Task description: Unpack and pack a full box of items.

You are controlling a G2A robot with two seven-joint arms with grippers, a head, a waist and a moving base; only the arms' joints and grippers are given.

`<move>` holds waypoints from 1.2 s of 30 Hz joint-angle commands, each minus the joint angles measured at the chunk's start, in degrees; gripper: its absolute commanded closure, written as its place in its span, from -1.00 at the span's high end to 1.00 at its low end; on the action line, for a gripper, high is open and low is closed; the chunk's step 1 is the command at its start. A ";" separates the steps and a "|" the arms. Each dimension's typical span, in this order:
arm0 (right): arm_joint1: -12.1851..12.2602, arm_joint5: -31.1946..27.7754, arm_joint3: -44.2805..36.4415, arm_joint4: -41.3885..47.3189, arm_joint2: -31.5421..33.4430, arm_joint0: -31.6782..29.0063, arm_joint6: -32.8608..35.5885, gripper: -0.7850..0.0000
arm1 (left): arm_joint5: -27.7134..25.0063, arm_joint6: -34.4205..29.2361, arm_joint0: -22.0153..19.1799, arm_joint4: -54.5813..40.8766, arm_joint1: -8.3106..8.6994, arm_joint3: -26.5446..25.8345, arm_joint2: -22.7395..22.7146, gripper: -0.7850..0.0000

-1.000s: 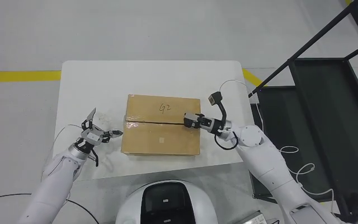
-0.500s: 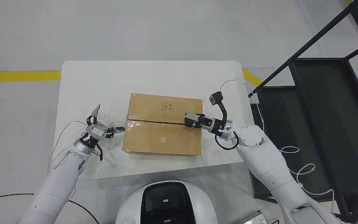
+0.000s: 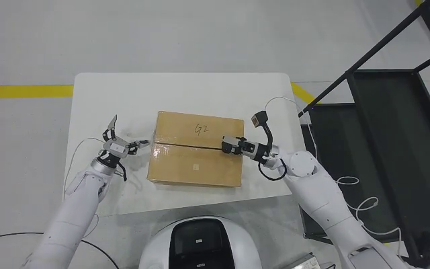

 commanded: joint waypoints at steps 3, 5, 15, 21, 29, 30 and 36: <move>-0.03 -0.11 0.22 0.06 -0.07 -0.10 0.12 1.00 | -2.04 -0.14 -0.58 -0.52 -0.57 1.59 -0.67 1.00; -0.07 -0.07 0.33 0.05 -0.20 -0.08 0.14 1.00 | -2.80 -0.57 -0.75 -0.75 -0.83 1.98 -1.00 1.00; -0.24 -0.18 0.92 0.09 -0.54 0.44 0.10 1.00 | -1.71 -2.66 -0.04 -2.34 -1.84 0.93 -2.40 1.00; -0.25 -0.16 1.19 -0.15 -0.42 0.62 0.12 1.00 | -1.29 -7.92 1.77 -3.05 -2.23 -1.72 -3.36 1.00; -0.29 -0.05 1.10 -0.35 -0.39 0.74 0.15 1.00 | -3.16 -13.37 2.39 1.63 -2.46 -3.03 -3.89 1.00; -0.30 -0.05 1.05 -0.38 -0.41 0.77 0.13 1.00 | -3.53 -13.93 2.30 2.27 -2.54 -3.35 -3.83 1.00; -0.27 -0.22 0.80 -0.76 -0.14 0.64 -0.16 1.00 | -6.93 -20.77 2.62 6.75 -2.63 -6.71 -4.19 1.00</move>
